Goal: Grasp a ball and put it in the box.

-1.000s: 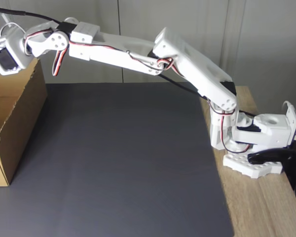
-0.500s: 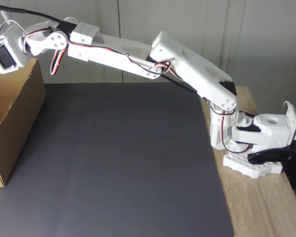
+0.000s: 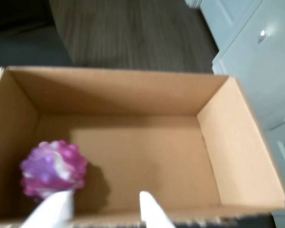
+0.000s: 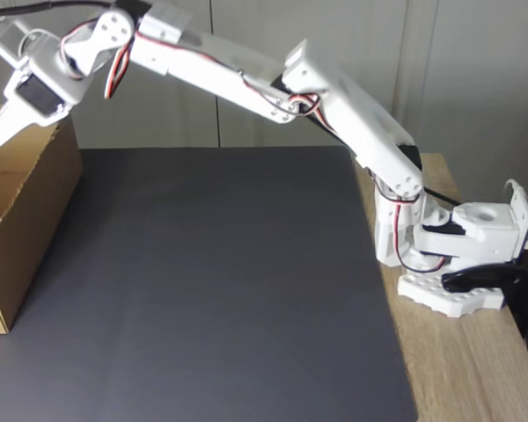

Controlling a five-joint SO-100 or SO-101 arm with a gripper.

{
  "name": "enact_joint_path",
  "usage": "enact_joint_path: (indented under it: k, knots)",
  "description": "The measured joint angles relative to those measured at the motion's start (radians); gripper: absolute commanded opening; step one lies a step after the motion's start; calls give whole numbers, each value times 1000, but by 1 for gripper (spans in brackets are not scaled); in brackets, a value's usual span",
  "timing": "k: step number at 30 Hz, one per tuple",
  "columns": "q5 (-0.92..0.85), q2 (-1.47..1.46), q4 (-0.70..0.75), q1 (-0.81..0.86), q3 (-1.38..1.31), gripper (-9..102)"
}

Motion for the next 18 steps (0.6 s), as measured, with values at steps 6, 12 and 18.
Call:
enact_joint_path:
  k: [6, 12, 18]
  knots:
    - [-17, 112, 141, 2, -5, 11]
    - [-25, 204, 239, 5, -6, 10]
    - [-26, 275, 311, -11, -6, 10]
